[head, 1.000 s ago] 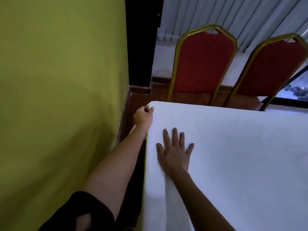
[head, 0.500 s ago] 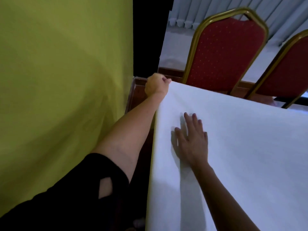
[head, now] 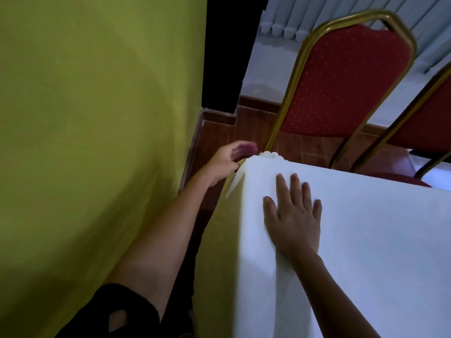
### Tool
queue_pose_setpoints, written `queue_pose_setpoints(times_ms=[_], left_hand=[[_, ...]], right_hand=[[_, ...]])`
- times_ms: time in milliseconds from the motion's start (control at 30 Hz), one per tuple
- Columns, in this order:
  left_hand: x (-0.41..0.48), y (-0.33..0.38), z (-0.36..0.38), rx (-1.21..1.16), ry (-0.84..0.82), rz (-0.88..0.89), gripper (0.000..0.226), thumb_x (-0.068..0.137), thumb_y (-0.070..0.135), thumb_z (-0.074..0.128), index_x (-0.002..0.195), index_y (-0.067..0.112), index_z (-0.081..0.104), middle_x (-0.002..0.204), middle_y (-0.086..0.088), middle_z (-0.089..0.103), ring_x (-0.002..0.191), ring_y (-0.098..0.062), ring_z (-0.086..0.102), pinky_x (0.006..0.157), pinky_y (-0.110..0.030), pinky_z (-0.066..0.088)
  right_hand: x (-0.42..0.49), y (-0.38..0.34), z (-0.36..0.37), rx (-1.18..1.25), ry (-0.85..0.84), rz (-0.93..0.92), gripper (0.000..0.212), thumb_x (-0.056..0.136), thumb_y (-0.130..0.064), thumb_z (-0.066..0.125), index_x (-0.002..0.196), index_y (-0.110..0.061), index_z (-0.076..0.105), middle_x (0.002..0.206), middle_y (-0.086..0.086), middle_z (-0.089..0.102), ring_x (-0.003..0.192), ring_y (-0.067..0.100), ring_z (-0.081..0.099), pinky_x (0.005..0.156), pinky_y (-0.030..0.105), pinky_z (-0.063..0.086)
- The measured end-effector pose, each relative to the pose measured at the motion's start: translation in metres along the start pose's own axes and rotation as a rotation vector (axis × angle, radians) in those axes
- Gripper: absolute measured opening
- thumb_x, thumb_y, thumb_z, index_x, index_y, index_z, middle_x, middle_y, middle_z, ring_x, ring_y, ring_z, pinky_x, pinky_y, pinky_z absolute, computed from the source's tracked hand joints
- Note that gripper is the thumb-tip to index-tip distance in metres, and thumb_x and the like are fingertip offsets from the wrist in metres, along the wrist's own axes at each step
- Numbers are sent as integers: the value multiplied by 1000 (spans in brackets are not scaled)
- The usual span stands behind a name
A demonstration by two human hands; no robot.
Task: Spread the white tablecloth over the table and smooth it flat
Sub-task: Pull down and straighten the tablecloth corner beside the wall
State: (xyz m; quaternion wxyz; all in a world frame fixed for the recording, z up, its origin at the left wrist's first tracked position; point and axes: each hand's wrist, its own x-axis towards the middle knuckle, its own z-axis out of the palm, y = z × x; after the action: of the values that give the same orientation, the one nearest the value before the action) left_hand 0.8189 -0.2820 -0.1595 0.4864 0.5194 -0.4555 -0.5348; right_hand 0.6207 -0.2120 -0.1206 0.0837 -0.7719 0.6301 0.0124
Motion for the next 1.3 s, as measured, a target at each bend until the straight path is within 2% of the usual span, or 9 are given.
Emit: queue_pose_setpoints(times_ms=[100, 267, 400, 500, 733, 900, 1067, 1200, 1300], left_hand=[[-20, 6, -4, -235, 177, 20, 51, 68, -27, 46, 97, 13, 58, 103, -1, 65, 96, -6, 63, 76, -13, 51], [-34, -16, -1, 36, -164, -70, 67, 72, -20, 62, 125, 13, 38, 119, 7, 51, 114, -2, 49, 88, -6, 43], [-24, -44, 12, 159, -215, -68, 79, 80, -6, 65, 141, 26, 27, 125, -8, 54, 104, -15, 55, 91, -35, 53], [-28, -70, 19, 316, -293, -145, 40, 82, 21, 62, 121, 30, 55, 120, -7, 64, 109, -25, 62, 96, -49, 50], [-71, -73, -36, 413, 109, -38, 31, 87, 35, 60, 102, 9, 65, 92, 0, 63, 90, -20, 61, 81, -35, 47], [-102, -127, -25, 613, 33, -276, 52, 78, 24, 72, 126, 13, 55, 123, -11, 64, 110, -27, 60, 88, -33, 47], [-119, -177, -38, 944, 179, -682, 35, 87, 19, 57, 121, 10, 57, 117, -13, 65, 109, -32, 62, 91, -40, 49], [-89, -136, -44, 339, 582, -337, 36, 84, 4, 58, 119, 6, 53, 117, -16, 62, 111, -32, 59, 96, -43, 48], [-58, -50, -31, -22, 387, 6, 28, 91, 2, 53, 118, 8, 56, 117, -4, 58, 108, -9, 56, 95, -16, 43]], right_hand=[[1, 0, -1, -15, 1, 1, 69, 87, -63, 1, 151, -39, -7, 161, -5, -14, 149, 22, -12, 117, 49, -7], [2, 0, -1, -18, 6, -2, 70, 85, -64, -3, 150, -39, -8, 161, -6, -13, 149, 21, -11, 119, 50, -3], [1, 0, 1, -21, 21, -1, 71, 83, -64, -6, 150, -40, -9, 160, -8, -15, 149, 20, -12, 118, 49, -4], [1, 0, 0, -23, 25, -4, 67, 87, -63, 0, 150, -40, -8, 161, -8, -13, 149, 19, -12, 118, 48, -5], [0, 1, -2, 5, 7, 1, 66, 89, -60, 4, 151, -40, -6, 161, -8, -12, 149, 18, -12, 119, 49, -3], [0, 1, -2, 7, 13, 2, 67, 88, -62, 4, 151, -40, -4, 162, -8, -10, 149, 18, -10, 119, 48, -3], [0, 0, -1, 16, 22, 6, 67, 89, -61, 7, 151, -39, -2, 162, -7, -7, 149, 18, -8, 119, 48, -1], [-2, -1, -3, 30, 27, 7, 66, 90, -59, 11, 152, -37, 3, 163, -5, -3, 150, 20, -5, 119, 49, 1], [-2, -2, -2, 23, 31, 6, 64, 93, -58, 14, 152, -37, 4, 163, -4, -2, 150, 21, -3, 119, 50, 1]])
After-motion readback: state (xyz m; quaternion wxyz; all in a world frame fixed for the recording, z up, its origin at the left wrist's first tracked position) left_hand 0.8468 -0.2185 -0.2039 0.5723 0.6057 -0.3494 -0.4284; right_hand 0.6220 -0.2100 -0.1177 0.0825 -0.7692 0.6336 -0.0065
